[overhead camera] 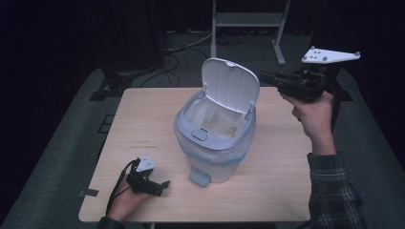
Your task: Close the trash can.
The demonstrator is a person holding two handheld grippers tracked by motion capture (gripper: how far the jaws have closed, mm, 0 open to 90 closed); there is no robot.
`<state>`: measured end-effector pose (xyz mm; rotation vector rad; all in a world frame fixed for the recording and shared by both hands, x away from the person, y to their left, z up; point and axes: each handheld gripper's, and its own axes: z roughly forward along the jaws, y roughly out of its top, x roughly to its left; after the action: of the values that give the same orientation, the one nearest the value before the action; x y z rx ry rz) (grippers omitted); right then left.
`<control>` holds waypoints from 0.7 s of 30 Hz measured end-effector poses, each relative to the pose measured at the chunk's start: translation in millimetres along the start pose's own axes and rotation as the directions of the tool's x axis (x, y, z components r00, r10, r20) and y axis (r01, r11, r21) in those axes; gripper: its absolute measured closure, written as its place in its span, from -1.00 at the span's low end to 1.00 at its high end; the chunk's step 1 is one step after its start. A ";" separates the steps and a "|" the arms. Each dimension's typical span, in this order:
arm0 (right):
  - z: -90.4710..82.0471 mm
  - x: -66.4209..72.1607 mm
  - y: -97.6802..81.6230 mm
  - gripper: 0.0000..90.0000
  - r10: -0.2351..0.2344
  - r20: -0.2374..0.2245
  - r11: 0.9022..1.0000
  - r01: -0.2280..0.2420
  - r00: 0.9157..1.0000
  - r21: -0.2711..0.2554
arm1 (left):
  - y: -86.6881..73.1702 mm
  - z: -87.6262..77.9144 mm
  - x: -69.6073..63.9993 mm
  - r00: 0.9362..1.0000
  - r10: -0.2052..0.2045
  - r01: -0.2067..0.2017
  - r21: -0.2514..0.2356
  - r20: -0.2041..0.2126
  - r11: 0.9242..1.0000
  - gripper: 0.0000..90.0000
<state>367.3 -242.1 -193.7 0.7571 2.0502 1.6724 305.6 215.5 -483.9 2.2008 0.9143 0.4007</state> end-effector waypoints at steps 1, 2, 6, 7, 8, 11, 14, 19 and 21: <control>1.2 -0.3 0.3 0.83 0.000 -0.005 1.000 0.000 1.000 0.001 | 0.0 0.0 0.0 1.000 0.000 0.000 0.000 0.000 1.000 -1.00; 2.3 -0.3 0.3 0.83 -0.002 -0.014 1.000 0.002 1.000 0.002 | 0.0 0.0 0.0 1.000 0.000 0.000 0.000 0.000 1.000 -1.00; 9.3 5.8 -0.8 0.82 -0.014 -0.038 0.999 0.015 0.999 0.029 | 0.0 0.0 0.0 1.000 0.000 0.000 0.000 0.000 1.000 -1.00; 11.2 7.8 -1.4 0.82 -0.013 -0.045 0.999 0.015 0.999 0.035 | 0.0 -0.1 0.0 1.000 0.001 -0.001 0.001 0.000 1.000 -1.00; 13.7 10.7 -3.0 0.81 -0.012 -0.062 0.999 0.014 0.998 0.033 | 0.0 -0.1 0.1 1.000 0.000 0.000 0.001 0.000 1.000 -1.00; 13.6 12.8 -4.7 0.81 -0.011 -0.073 1.000 0.013 0.997 0.028 | -0.3 -0.1 0.0 1.000 0.000 0.000 -0.002 -0.001 1.000 -1.00; 13.9 17.1 -10.0 0.81 -0.010 -0.094 0.999 0.013 0.996 0.036 | -0.3 -0.1 0.0 1.000 -0.001 0.001 -0.003 -0.001 1.000 -1.00; 14.5 21.1 -15.5 0.81 -0.011 -0.114 0.999 0.017 0.993 0.046 | -0.3 -0.1 0.0 1.000 0.000 0.000 -0.003 -0.001 1.000 -1.00; 14.9 23.0 -17.3 0.81 -0.008 -0.127 0.999 0.014 0.992 0.048 | -0.3 -0.1 0.0 1.000 0.001 -0.001 -0.002 -0.001 1.000 -1.00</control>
<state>355.6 -218.7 -212.9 0.6694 2.1844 1.7094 305.4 215.7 -484.1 2.1991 0.9136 0.4033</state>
